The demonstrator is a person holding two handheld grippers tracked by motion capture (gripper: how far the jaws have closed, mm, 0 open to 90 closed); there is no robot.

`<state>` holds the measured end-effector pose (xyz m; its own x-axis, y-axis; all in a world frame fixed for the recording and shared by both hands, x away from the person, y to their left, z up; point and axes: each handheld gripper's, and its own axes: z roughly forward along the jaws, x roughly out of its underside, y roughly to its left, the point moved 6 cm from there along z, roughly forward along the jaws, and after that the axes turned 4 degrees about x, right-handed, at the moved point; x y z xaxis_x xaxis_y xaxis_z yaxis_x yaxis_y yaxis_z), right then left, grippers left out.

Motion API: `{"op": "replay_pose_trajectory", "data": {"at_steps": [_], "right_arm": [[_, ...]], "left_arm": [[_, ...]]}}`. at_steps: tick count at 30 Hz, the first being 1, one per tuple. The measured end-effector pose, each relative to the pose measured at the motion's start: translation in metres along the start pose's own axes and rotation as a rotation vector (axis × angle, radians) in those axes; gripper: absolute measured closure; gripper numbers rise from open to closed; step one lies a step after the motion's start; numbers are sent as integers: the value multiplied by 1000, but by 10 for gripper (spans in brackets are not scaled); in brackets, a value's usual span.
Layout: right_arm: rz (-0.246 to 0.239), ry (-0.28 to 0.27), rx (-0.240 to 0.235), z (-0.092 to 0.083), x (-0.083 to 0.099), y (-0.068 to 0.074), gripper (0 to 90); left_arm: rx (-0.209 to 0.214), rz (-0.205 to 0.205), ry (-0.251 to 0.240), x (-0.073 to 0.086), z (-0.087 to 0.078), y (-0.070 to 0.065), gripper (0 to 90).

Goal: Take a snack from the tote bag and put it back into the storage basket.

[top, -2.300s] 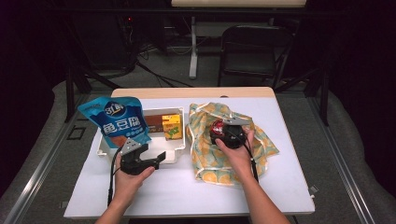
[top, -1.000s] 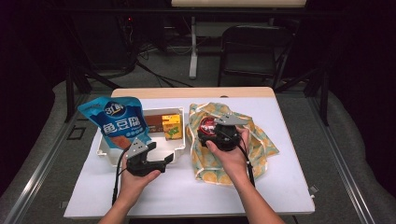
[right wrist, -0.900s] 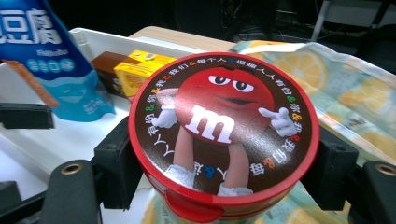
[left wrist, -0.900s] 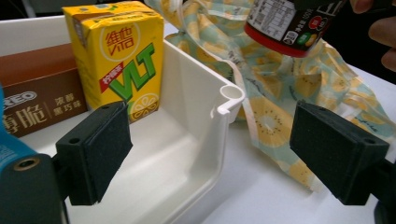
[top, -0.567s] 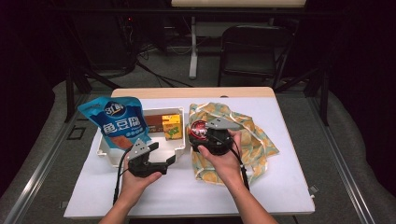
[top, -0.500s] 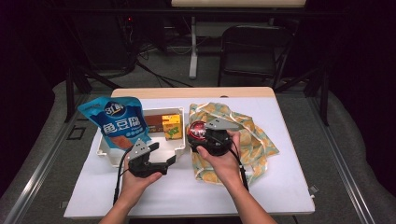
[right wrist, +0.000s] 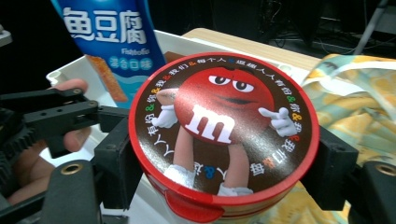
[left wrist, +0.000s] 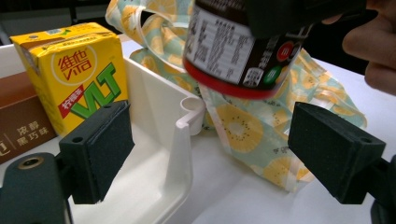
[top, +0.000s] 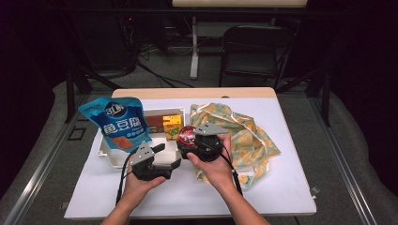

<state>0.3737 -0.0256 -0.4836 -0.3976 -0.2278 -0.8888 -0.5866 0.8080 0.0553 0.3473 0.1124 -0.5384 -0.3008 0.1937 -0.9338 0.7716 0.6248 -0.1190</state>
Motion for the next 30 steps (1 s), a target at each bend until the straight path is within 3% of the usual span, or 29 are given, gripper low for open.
{"op": "replay_pose_trajectory", "data": {"at_steps": [1, 2, 5, 9, 18, 22, 24, 25, 30], "right_arm": [[-5, 3, -5, 0, 0, 2, 248], [-6, 3, -7, 1, 0, 4, 247], [-16, 10, -18, 3, 2, 11, 247], [-24, 18, -32, 7, 3, 19, 248], [-58, 40, -58, 13, 7, 35, 248], [-63, 42, -72, 14, 7, 40, 247], [-64, 47, -78, 15, 7, 42, 247], [-62, 47, -83, 16, 8, 42, 247], [-65, 64, -98, 18, 10, 43, 247]], "left_arm": [[15, 3, 11, 0, -1, 0, 144], [-4, 3, -2, 0, 0, 0, 144], [-6, 5, -10, -1, 0, 0, 148], [19, 15, -8, -1, 0, -2, 154], [32, 20, -14, -1, 1, -3, 163], [19, 27, -14, 0, 2, -3, 171], [31, 32, -17, -1, 2, -3, 184], [11, 34, -21, -1, 2, -3, 190], [26, 43, -20, 0, 3, -2, 214]]}}
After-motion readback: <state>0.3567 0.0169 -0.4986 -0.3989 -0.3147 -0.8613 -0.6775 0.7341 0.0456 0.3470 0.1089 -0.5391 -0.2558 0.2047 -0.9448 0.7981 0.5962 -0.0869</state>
